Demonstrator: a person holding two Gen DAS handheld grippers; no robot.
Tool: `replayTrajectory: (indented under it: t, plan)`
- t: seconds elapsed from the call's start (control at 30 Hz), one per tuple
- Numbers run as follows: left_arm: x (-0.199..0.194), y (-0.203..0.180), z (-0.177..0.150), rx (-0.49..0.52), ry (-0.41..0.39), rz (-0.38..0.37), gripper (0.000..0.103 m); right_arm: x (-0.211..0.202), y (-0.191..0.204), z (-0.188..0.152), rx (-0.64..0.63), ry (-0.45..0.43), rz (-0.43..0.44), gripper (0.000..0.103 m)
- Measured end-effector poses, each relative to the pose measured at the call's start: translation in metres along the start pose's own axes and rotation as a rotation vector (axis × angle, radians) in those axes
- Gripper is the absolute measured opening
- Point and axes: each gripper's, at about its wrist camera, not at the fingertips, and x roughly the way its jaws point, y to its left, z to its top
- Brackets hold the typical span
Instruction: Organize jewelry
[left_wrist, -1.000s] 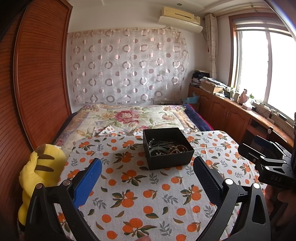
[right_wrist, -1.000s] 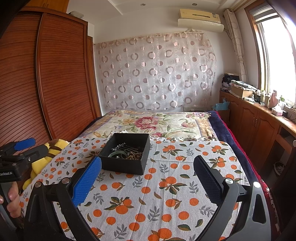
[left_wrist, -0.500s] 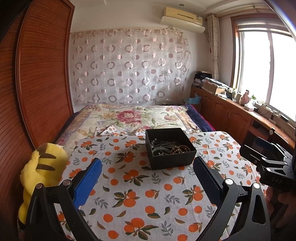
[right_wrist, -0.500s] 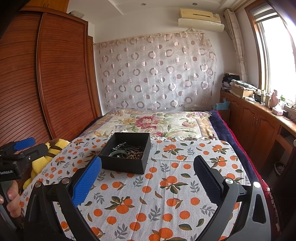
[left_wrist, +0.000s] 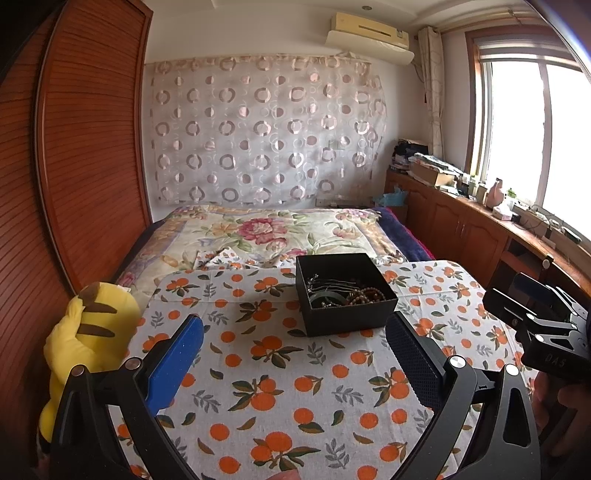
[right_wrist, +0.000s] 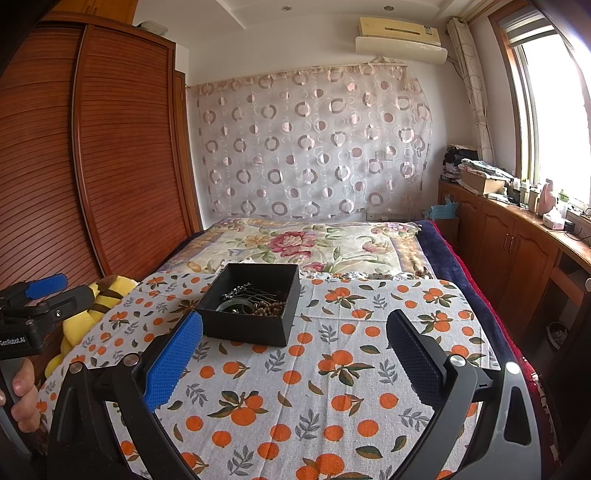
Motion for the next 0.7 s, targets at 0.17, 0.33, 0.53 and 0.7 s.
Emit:
replayTrajectory:
  t: [0.17, 0.33, 0.53, 0.7]
  plan:
    - [-0.0007, 0.0005, -0.0003, -0.002, -0.001, -0.002, 0.095, -0.0001, 0.0001, -0.0004, -0.001, 0.001, 0.000, 0.101]
    - [-0.0005, 0.0006, -0.0016, 0.003, -0.013, -0.003, 0.095, 0.0003, -0.0001, -0.0004, -0.001, 0.002, 0.001, 0.101]
    - [0.0000, 0.0059, -0.0034, 0.000, -0.013, 0.004, 0.095, 0.0000, 0.0002, -0.0006, -0.001, 0.002, 0.001, 0.101]
    - [0.0002, 0.0058, -0.0036, 0.000, -0.005, 0.008, 0.095, -0.0001, 0.0003, -0.0007, -0.001, 0.001, 0.000, 0.101]
